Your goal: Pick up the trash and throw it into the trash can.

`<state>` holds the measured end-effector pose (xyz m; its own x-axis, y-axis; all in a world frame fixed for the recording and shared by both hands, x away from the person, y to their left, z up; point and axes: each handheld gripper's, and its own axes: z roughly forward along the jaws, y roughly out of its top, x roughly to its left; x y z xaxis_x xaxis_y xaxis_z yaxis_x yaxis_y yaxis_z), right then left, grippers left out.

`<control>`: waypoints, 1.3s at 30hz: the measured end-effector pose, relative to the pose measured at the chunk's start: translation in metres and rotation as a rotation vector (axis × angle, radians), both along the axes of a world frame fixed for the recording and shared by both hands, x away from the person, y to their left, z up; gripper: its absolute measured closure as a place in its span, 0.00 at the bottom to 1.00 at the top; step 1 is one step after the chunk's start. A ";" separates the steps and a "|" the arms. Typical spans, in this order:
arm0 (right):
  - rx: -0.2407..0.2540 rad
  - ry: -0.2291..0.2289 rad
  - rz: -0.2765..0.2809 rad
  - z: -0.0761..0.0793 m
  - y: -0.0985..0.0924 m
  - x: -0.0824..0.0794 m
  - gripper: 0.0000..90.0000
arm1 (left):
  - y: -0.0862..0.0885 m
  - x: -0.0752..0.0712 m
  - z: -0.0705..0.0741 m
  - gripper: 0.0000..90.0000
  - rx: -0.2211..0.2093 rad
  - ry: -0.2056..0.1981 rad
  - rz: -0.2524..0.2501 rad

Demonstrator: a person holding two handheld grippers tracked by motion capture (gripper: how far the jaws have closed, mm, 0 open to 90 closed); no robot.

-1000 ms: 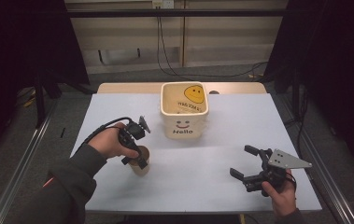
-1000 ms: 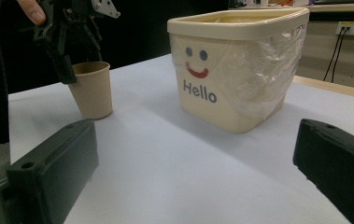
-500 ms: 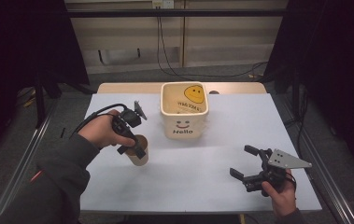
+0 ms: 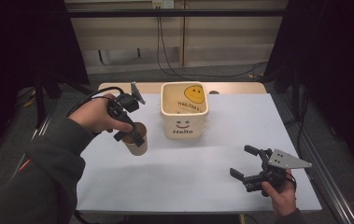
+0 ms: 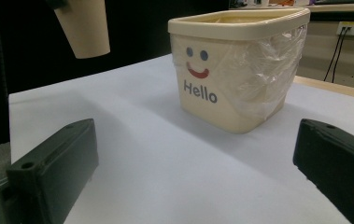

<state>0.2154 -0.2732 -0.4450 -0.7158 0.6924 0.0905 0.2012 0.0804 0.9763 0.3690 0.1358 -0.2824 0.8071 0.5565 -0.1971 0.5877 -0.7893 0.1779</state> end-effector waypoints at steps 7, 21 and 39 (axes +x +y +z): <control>0.001 0.001 -0.003 0.000 0.000 0.000 0.00 | 0.001 0.006 0.017 0.23 -0.014 -0.006 0.011; 0.001 0.000 0.002 0.000 0.001 0.000 0.00 | -0.003 0.018 0.050 0.23 -0.017 -0.007 0.034; -0.001 -0.001 0.010 0.000 0.001 0.000 0.00 | -0.006 0.033 0.085 0.24 -0.014 -0.014 0.080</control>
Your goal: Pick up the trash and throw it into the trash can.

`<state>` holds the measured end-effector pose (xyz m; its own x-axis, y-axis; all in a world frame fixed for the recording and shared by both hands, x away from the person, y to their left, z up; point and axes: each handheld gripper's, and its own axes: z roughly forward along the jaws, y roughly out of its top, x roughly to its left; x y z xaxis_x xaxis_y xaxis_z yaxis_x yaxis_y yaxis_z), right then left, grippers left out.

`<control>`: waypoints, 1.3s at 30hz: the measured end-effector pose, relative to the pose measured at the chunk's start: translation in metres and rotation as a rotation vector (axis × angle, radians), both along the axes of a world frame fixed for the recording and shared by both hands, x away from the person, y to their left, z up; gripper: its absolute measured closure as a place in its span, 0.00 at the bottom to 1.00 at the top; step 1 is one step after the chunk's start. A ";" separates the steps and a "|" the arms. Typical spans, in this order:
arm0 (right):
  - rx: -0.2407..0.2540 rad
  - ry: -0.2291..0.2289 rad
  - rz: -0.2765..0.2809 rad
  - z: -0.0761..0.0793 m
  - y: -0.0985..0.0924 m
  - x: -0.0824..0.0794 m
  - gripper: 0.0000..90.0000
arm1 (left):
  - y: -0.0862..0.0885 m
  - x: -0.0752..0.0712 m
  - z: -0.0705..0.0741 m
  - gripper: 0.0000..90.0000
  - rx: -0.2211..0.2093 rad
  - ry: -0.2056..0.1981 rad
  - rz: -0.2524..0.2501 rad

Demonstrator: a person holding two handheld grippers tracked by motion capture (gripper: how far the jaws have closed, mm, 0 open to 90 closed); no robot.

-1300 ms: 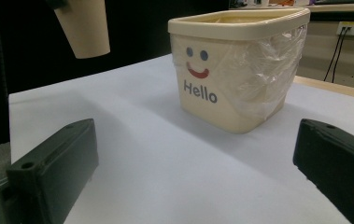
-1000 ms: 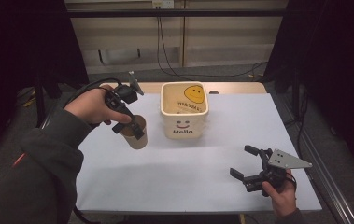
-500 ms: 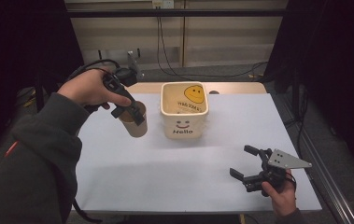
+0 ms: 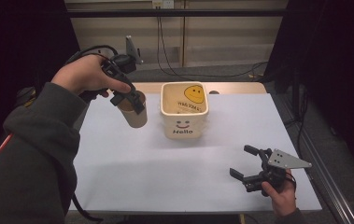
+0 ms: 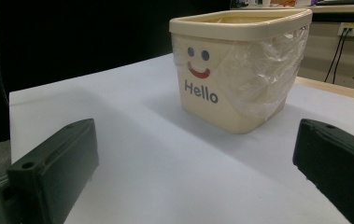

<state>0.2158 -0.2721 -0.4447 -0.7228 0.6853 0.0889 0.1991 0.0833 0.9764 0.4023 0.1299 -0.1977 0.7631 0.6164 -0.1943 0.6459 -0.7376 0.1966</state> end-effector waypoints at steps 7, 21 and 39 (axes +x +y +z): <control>0.000 -0.003 0.001 0.000 0.000 0.000 0.00 | -0.003 0.006 0.011 0.24 0.006 0.002 0.008; 0.004 -0.004 -0.005 0.001 -0.002 0.000 0.00 | -0.010 0.018 0.034 0.24 -0.005 -0.011 0.025; 0.013 -0.004 -0.007 0.000 -0.004 0.000 0.00 | -0.022 0.036 0.048 0.24 -0.012 -0.015 0.038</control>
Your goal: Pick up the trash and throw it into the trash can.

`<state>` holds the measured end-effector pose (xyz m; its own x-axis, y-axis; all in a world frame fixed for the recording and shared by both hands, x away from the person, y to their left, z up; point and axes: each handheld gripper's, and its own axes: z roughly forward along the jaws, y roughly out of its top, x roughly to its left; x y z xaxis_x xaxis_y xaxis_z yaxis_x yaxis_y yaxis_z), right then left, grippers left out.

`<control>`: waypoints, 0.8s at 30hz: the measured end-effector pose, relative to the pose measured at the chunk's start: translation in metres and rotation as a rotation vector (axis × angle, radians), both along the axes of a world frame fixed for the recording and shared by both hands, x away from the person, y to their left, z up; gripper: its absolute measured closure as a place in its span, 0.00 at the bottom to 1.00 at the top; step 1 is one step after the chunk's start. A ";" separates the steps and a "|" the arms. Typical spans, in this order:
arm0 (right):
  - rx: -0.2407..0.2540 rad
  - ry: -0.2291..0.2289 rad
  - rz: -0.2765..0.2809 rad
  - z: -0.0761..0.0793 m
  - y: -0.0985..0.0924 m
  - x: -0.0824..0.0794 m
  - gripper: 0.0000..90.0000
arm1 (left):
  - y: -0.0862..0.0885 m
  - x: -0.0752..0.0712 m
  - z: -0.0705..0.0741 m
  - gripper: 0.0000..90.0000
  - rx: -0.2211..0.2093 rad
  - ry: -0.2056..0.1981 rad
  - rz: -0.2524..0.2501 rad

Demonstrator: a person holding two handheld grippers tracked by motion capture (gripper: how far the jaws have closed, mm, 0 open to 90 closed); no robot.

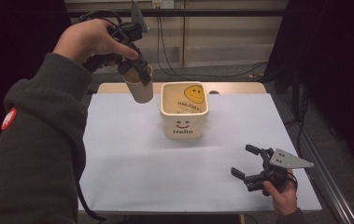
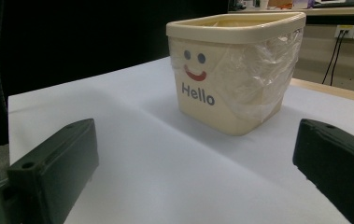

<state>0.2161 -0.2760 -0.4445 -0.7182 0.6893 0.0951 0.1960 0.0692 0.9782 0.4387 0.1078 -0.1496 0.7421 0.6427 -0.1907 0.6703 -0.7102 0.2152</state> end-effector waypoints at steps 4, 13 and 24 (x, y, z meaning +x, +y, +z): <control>-0.003 -0.003 -0.003 0.000 0.000 0.000 0.00 | -0.006 0.005 0.000 0.24 -0.006 0.007 -0.016; -0.005 -0.003 -0.004 -0.001 -0.001 0.001 0.00 | -0.020 0.017 -0.006 0.24 -0.004 0.011 -0.015; 0.003 -0.005 -0.003 -0.001 -0.001 0.001 0.00 | -0.035 0.028 -0.009 0.24 -0.001 0.009 -0.029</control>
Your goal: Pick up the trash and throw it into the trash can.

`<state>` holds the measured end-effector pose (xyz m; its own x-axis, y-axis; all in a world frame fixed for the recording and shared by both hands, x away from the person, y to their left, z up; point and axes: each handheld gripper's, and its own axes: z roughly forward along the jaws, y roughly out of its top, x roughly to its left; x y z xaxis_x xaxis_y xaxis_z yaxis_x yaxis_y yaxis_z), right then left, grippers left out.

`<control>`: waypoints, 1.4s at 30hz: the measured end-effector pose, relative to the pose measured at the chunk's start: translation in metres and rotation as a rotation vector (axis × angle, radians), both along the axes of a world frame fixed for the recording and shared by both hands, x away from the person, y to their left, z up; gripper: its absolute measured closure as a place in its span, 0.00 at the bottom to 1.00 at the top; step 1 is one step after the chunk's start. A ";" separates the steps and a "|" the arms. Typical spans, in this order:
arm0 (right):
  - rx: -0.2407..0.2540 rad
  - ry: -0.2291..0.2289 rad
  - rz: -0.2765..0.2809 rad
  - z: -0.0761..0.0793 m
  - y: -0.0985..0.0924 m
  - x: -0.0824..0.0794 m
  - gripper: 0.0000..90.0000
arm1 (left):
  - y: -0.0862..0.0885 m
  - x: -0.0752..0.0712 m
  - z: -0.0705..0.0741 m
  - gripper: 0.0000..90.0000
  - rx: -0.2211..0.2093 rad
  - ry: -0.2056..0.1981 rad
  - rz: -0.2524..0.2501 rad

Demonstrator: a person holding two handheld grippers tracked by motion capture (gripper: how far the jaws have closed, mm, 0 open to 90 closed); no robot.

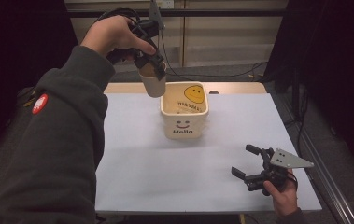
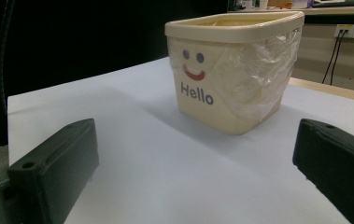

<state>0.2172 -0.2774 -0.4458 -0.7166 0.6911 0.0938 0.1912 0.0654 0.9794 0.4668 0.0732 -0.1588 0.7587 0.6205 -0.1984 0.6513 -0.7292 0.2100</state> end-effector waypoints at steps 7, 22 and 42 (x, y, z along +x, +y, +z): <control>0.001 0.004 -0.001 0.000 0.000 0.000 0.00 | -0.010 0.006 -0.001 0.24 -0.013 -0.008 -0.004; 0.003 0.005 -0.003 0.000 -0.001 0.000 0.00 | -0.033 0.016 -0.011 0.24 -0.023 -0.024 -0.013; 0.005 0.005 -0.001 0.000 -0.001 0.000 0.00 | -0.047 0.027 -0.040 0.24 -0.014 -0.004 -0.030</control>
